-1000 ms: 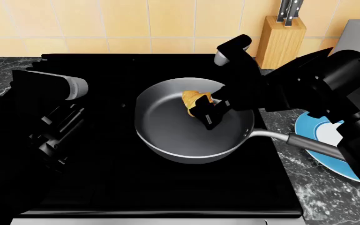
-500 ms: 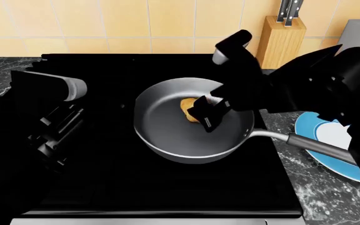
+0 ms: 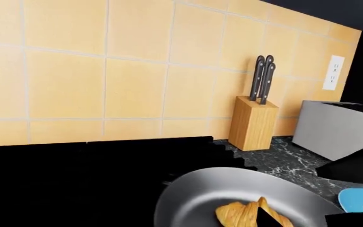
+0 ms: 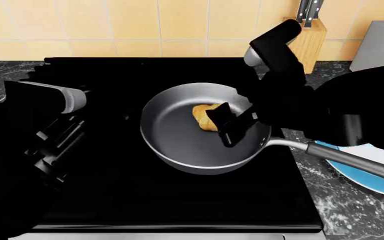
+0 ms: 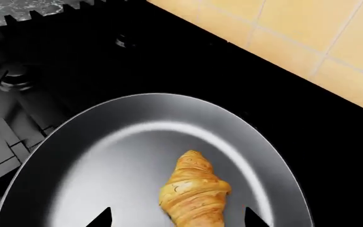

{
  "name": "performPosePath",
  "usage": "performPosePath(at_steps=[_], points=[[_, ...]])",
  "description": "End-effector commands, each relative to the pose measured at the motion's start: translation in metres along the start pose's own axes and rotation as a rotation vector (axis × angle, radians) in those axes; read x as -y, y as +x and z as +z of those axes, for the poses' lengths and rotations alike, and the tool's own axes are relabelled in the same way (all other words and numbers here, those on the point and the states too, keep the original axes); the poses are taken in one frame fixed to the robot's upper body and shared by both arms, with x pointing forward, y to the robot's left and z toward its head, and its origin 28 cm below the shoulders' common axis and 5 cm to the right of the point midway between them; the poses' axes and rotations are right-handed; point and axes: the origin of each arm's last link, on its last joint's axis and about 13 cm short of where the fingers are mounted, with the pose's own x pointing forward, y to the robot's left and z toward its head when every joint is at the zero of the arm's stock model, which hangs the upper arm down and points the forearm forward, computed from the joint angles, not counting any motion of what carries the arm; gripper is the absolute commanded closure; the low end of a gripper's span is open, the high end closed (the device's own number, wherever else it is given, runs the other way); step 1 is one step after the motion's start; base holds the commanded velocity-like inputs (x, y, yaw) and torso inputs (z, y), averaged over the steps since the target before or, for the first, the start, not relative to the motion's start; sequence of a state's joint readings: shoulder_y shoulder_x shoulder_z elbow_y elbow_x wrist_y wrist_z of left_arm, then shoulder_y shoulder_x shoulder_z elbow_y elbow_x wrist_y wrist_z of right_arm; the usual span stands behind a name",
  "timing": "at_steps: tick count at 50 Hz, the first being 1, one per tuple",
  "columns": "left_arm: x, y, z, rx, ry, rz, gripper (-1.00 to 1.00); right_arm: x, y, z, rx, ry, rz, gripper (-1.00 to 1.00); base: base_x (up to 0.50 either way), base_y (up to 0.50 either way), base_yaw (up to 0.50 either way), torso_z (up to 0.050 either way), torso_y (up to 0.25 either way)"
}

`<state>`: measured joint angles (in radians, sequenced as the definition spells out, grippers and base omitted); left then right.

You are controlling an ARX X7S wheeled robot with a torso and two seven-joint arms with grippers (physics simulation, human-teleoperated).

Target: Pick the croissant and place it on the pan. Then turn on the stove to warm the croissant.

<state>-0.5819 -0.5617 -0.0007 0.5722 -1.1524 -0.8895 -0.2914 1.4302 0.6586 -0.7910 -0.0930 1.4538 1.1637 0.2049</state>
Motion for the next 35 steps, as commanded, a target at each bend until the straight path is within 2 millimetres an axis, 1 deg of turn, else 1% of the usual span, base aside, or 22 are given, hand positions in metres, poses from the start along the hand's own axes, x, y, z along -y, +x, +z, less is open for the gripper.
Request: performPosePath(at_steps=[1,8,15,17,18,22,29,35], points=[[0.001,-0.004,-0.001,0.001,-0.004,-0.007,-1.0,-0.018,-0.027,-0.013,0.081,0.036,-0.121,-1.0,0.0,0.0,0.0,0.0,0.0],[0.0,-0.005,-0.001,0.014,-0.01,0.003,-1.0,-0.029,-0.037,-0.022,0.124,0.064,-0.178,-1.0,0.0,0.0,0.0,0.0,0.0],[0.0,-0.007,-0.001,0.027,-0.001,-0.005,-1.0,-0.038,-0.045,-0.024,0.16,0.078,-0.235,-1.0,0.0,0.0,0.0,0.0,0.0],[0.0,-0.008,-0.001,0.035,-0.001,-0.003,-1.0,-0.042,-0.047,-0.025,0.177,0.078,-0.252,-1.0,0.0,0.0,0.0,0.0,0.0],[-0.001,-0.007,0.0,0.04,-0.019,0.014,-1.0,-0.044,-0.049,-0.025,0.211,0.076,-0.275,-1.0,0.0,0.0,0.0,0.0,0.0],[-0.001,-0.008,-0.001,0.041,-0.01,0.002,-1.0,-0.047,-0.051,-0.026,0.237,0.094,-0.308,-1.0,0.0,0.0,0.0,0.0,0.0],[0.0,-0.007,-0.003,0.04,-0.008,-0.007,-1.0,-0.053,-0.056,-0.028,0.233,0.089,-0.333,-1.0,0.0,0.0,0.0,0.0,0.0],[0.0,-0.007,-0.003,0.039,-0.006,-0.011,-1.0,-0.057,-0.063,-0.024,0.234,0.079,-0.363,-1.0,0.0,0.0,0.0,0.0,0.0]])
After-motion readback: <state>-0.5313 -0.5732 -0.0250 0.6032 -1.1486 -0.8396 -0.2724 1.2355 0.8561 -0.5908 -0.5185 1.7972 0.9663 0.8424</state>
